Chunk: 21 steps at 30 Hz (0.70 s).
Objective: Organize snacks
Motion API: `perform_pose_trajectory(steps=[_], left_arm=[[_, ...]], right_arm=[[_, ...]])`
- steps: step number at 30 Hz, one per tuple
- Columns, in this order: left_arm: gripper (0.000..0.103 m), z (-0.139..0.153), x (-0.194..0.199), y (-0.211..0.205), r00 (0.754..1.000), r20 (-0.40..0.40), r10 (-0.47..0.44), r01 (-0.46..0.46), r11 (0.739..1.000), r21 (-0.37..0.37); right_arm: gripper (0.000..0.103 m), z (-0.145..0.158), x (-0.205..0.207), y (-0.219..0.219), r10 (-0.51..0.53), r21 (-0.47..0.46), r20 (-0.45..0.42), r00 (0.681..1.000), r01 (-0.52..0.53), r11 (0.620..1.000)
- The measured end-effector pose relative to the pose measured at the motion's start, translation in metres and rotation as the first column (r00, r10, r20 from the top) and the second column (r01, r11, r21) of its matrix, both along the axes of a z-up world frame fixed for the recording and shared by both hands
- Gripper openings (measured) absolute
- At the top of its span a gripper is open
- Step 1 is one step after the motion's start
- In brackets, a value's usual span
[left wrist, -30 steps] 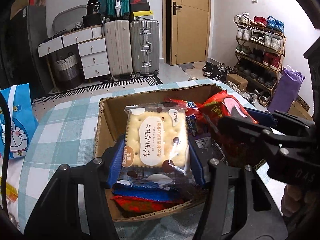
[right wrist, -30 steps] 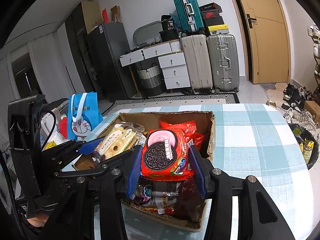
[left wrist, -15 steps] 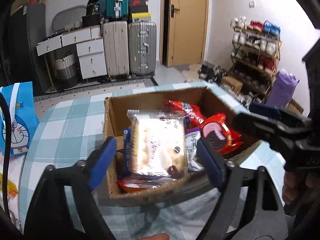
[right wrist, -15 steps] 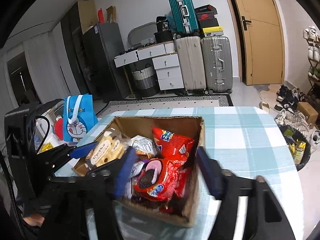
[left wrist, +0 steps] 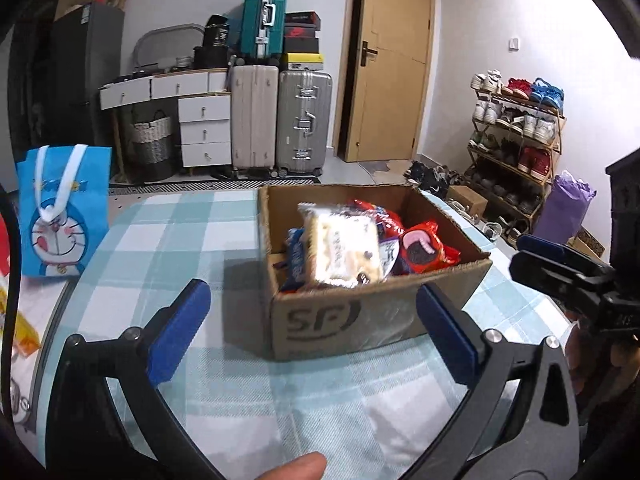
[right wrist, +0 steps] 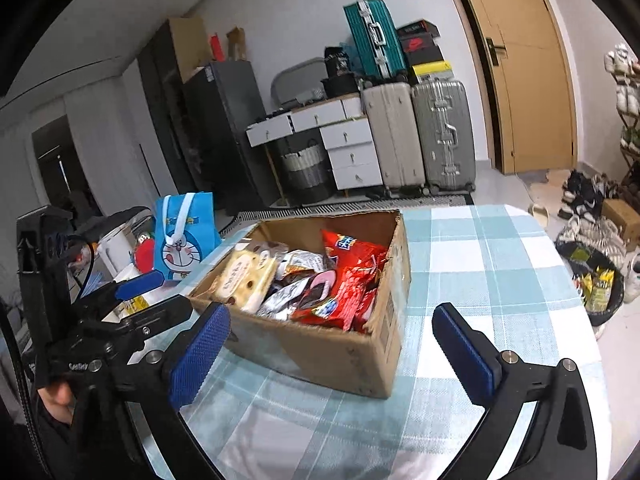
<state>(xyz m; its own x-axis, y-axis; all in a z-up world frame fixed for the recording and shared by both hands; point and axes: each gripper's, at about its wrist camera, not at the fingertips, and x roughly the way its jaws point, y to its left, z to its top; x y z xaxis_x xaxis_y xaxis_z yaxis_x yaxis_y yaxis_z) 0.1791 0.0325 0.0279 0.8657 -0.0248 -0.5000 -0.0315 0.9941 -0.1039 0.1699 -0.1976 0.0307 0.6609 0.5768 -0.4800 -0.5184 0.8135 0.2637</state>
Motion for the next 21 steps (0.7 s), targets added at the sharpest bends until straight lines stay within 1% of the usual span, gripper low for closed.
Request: perform_pose_trajectory(steps=[4, 9, 12, 14, 17, 21], left_arm=[[0.103, -0.003, -0.021, 0.007, 1.000, 0.014, 0.018, -0.018, 1.000, 0.009], [0.103, -0.012, -0.034, 0.011, 0.999, 0.021, 0.028, -0.028, 0.999, 0.022], [0.103, -0.020, -0.038, 0.010, 0.999, 0.023, 0.026, -0.026, 0.999, 0.034], [0.103, -0.023, -0.042, 0.010, 0.999, 0.037, 0.039, -0.041, 0.998, 0.048], [0.103, -0.028, -0.041, 0.008, 0.998, 0.051, 0.047, -0.049, 0.998, 0.041], [0.103, -0.033, -0.038, 0.006, 0.996, 0.059, 0.062, -0.064, 0.997, 0.040]], right_arm=[[0.103, -0.001, -0.022, 0.004, 0.020, -0.024, 0.067, 0.998, -0.019, 1.000], [0.103, -0.010, -0.043, 0.012, 0.040, -0.052, 0.127, 0.991, -0.034, 0.998], [0.103, -0.017, -0.045, 0.016, 0.046, -0.059, 0.128, 0.991, -0.039, 0.998], [0.103, -0.022, -0.045, 0.017, 0.045, -0.060, 0.124, 0.991, -0.038, 0.997], [0.103, -0.028, -0.046, 0.018, 0.042, -0.065, 0.136, 0.990, -0.034, 0.997], [0.103, -0.035, -0.044, 0.019, 0.037, -0.074, 0.125, 0.991, -0.028, 0.997]])
